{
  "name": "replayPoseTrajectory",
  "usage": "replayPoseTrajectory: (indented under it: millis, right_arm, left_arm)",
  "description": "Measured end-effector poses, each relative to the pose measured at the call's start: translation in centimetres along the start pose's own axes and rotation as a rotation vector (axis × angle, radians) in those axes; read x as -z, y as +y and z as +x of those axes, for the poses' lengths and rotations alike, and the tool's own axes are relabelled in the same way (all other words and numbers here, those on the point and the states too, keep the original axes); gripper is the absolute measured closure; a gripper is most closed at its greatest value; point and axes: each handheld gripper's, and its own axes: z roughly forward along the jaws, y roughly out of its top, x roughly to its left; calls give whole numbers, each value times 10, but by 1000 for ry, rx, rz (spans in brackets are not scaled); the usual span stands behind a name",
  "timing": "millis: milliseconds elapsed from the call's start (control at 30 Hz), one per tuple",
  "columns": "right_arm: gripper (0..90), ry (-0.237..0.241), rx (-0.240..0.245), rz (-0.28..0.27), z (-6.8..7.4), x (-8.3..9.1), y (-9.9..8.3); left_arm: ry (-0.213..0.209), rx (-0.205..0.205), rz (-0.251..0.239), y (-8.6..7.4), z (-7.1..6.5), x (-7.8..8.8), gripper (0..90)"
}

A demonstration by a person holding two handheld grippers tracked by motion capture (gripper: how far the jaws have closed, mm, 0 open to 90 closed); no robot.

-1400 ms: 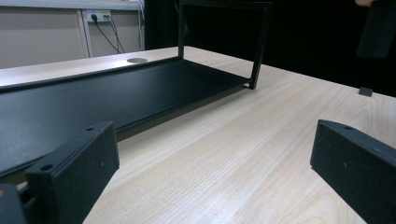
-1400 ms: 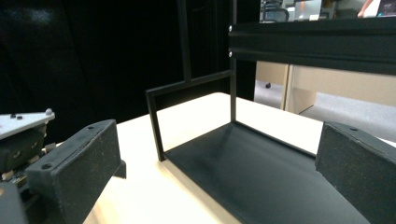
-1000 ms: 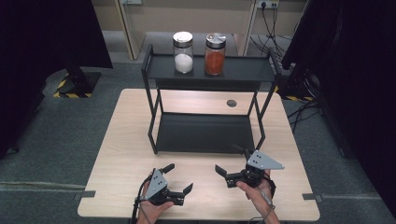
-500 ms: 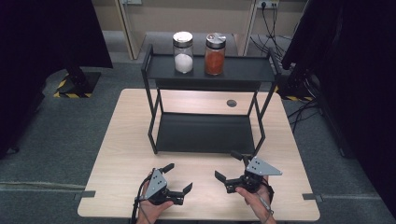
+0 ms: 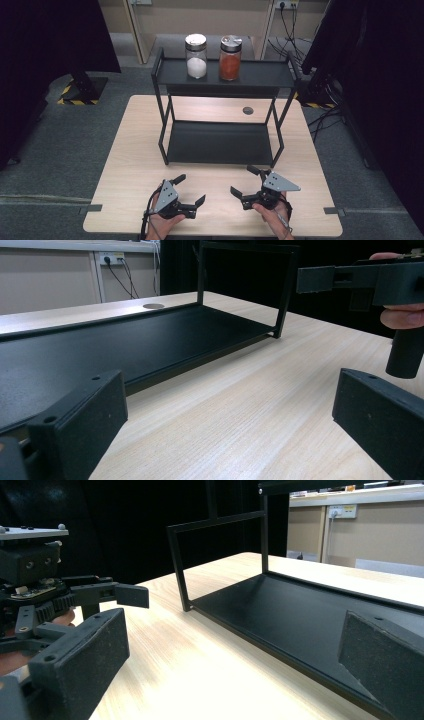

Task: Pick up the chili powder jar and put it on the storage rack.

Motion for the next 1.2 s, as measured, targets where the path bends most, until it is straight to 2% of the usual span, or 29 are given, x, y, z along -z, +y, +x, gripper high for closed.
replayPoseTrajectory:
  millis: [533, 1200]
  right_arm:
    - [4, -1, -4, -8, -4, 3, -3]
    - [4, -2, 4, 3, -4, 1, -4]
  left_arm:
    - [10, -5, -5, 0, -1, 1, 5]
    - [-4, -16, -7, 0, -1, 2, 6]
